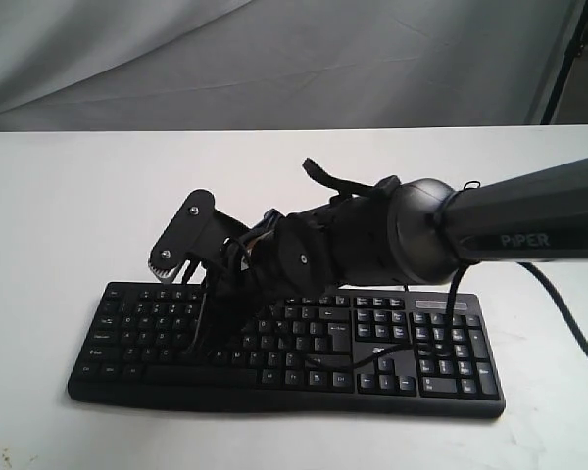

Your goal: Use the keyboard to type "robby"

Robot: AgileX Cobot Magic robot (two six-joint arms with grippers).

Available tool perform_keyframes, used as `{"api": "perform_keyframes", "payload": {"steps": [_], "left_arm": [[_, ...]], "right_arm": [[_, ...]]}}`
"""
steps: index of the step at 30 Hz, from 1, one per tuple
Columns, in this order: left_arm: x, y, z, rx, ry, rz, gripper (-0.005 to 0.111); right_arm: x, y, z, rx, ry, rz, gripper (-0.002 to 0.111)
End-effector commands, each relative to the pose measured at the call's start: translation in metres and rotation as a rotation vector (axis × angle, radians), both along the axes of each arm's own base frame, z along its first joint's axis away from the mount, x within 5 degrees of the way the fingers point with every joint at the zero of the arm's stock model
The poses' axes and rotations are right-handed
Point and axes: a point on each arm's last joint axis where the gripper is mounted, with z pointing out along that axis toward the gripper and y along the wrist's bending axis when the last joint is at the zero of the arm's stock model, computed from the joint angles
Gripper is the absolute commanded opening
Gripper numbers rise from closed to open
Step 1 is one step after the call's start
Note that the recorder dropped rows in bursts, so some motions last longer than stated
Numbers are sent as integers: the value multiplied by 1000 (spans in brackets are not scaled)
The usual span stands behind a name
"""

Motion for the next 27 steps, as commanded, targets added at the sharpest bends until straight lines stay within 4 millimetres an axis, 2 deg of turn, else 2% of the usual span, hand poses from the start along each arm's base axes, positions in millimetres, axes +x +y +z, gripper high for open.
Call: {"api": "perform_keyframes", "payload": {"steps": [1,7,14,27], "left_arm": [[0,0,-1,1,-7,-6,0],[0,0,-1,1,-7,-6,0],[0,0,-1,1,-7,-6,0],[0,0,-1,1,-7,-6,0]], "right_arm": [[-1,-5,-5,-17,-7,7,0],[-4,-2,-5,-10,-18,14,0],[-9,3,-18,-30,8,26,0],[-8,5,-20,-19,-8,21,0]]}}
